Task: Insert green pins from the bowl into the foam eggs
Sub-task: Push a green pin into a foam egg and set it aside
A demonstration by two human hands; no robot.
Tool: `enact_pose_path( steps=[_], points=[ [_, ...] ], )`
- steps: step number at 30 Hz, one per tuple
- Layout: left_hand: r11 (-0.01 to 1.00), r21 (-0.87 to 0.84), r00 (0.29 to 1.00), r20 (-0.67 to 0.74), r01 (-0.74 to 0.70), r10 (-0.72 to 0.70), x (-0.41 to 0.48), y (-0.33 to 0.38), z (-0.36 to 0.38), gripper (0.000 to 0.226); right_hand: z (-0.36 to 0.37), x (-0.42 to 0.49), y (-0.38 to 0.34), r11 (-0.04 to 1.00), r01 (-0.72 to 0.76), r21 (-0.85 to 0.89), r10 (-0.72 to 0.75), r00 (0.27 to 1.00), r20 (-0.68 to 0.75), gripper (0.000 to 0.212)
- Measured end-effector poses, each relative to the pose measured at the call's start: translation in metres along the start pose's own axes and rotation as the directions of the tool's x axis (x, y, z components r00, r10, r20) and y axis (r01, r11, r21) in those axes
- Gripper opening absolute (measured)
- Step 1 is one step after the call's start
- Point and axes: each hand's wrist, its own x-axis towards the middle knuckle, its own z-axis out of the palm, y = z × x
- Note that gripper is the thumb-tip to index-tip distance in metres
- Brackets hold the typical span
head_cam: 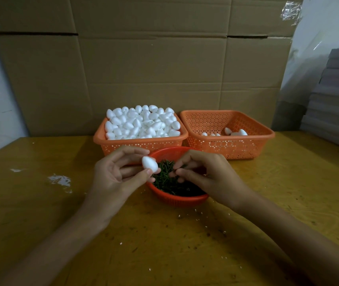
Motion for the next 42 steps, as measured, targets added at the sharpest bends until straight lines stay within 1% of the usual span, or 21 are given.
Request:
enact_pose_path(
  steps=[4, 7, 10, 12, 17, 21, 27, 31, 34, 36, 38, 42],
  points=[
    [1.000, 0.010, 1.000, 0.009, -0.010, 0.010, 0.0003, 0.0005, -0.0004, 0.031, 0.0010, -0.0004, 0.0010, 1.000, -0.011, 0.021, 0.011, 1.000, -0.006, 0.003],
    [1.000, -0.007, 1.000, 0.015, -0.010, 0.010, 0.0008, 0.0005, -0.0004, 0.030, 0.0006, -0.0009, 0.0014, 1.000, -0.015, 0.021, 0.015, 1.000, -0.008, 0.007],
    [1.000, -0.017, 1.000, 0.023, -0.020, 0.020, 0.0001, 0.0012, -0.0006, 0.028, -0.0005, -0.0022, 0.0003, 0.999, -0.006, 0.037, 0.006, 1.000, -0.003, 0.003],
    [1.000, -0.014, 0.999, 0.032, -0.026, 0.027, -0.0006, 0.0021, -0.0005, 0.027, -0.0005, -0.0023, -0.0005, 0.999, -0.002, 0.051, 0.002, 1.000, -0.005, 0.004],
    [0.999, 0.013, 0.998, 0.041, -0.037, 0.037, -0.0009, 0.0020, -0.0003, 0.029, 0.0002, -0.0013, 0.0010, 0.999, 0.002, 0.052, -0.001, 1.000, -0.009, 0.006],
    [0.998, 0.025, 0.998, 0.040, -0.055, 0.054, -0.0014, 0.0034, 0.0005, 0.029, 0.0002, -0.0013, 0.0007, 0.999, 0.009, 0.048, -0.006, 0.999, -0.047, 0.004],
    [0.997, 0.029, 0.997, 0.040, -0.066, 0.065, -0.0007, 0.0036, 0.0018, 0.028, -0.0008, -0.0014, 0.0010, 0.999, -0.027, 0.043, 0.031, 0.994, -0.104, 0.004],
    [0.997, 0.033, 0.996, 0.044, -0.073, 0.072, -0.0014, 0.0039, 0.0019, 0.026, -0.0021, -0.0021, 0.0017, 0.996, -0.052, 0.074, 0.060, 0.992, -0.107, 0.009],
    [0.997, 0.040, 0.996, 0.049, -0.072, 0.070, -0.0009, 0.0028, 0.0009, 0.030, -0.0029, -0.0014, 0.0013, 0.992, -0.066, 0.110, 0.078, 0.991, -0.112, 0.013],
    [0.996, 0.051, 0.997, 0.045, -0.069, 0.067, -0.0004, 0.0018, 0.0001, 0.032, -0.0030, -0.0015, 0.0005, 0.989, -0.064, 0.135, 0.079, 0.991, -0.108, 0.011],
    [0.996, 0.058, 0.997, 0.043, -0.067, 0.064, 0.0000, 0.0012, -0.0005, 0.027, -0.0030, -0.0018, -0.0005, 0.987, -0.060, 0.151, 0.076, 0.992, -0.103, 0.009],
    [0.995, 0.065, 0.997, 0.051, -0.069, 0.066, -0.0002, 0.0014, -0.0001, 0.025, -0.0028, -0.0021, -0.0019, 0.983, -0.051, 0.178, 0.068, 0.993, -0.094, 0.008]
  ],
)
